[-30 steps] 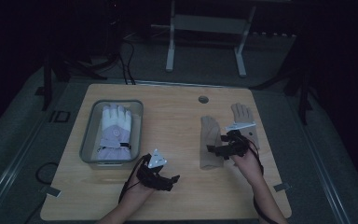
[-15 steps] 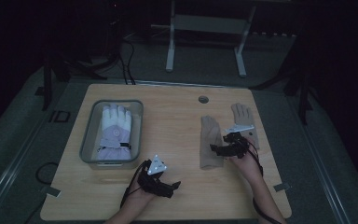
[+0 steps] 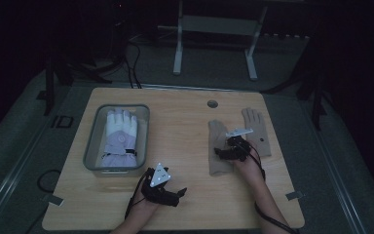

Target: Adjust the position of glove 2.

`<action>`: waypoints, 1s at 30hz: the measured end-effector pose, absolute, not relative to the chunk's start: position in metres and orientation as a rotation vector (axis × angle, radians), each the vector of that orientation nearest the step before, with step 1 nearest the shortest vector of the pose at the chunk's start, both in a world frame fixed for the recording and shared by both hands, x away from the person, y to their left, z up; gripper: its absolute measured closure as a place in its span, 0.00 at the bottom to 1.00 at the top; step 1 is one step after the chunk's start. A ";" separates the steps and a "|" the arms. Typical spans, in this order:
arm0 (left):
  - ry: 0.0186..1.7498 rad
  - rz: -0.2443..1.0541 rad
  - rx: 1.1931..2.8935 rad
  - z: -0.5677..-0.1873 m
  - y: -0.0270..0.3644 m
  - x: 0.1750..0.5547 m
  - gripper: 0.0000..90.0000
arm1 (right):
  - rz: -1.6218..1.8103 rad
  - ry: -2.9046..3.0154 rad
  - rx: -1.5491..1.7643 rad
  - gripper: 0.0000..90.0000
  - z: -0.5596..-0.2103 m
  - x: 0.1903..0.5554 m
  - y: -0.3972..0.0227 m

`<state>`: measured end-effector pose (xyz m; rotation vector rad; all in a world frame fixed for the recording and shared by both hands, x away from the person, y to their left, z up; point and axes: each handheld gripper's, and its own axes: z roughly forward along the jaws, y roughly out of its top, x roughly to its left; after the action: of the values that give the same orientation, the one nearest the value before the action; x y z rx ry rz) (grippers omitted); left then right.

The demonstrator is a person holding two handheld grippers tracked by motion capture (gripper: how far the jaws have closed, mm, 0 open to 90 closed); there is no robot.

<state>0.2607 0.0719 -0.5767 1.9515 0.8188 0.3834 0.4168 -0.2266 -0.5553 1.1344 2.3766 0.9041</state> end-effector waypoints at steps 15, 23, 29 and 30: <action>0.804 0.380 1.937 -0.577 0.072 0.257 0.02 | 0.838 2.337 1.170 0.80 -0.552 0.413 -0.215; 0.803 0.388 1.938 -0.577 0.072 0.256 0.02 | 0.897 2.335 1.212 0.85 -0.539 0.413 -0.208; 0.808 0.391 1.934 -0.577 0.071 0.256 0.02 | 0.993 2.320 1.154 0.86 -0.508 0.409 -0.191; 0.807 0.390 1.936 -0.577 0.071 0.256 0.02 | 1.010 2.317 1.148 0.85 -0.505 0.408 -0.189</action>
<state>0.2558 0.0709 -0.5767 1.9360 0.8068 0.3902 0.4081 -0.1887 -0.5047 1.1483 2.3166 1.0098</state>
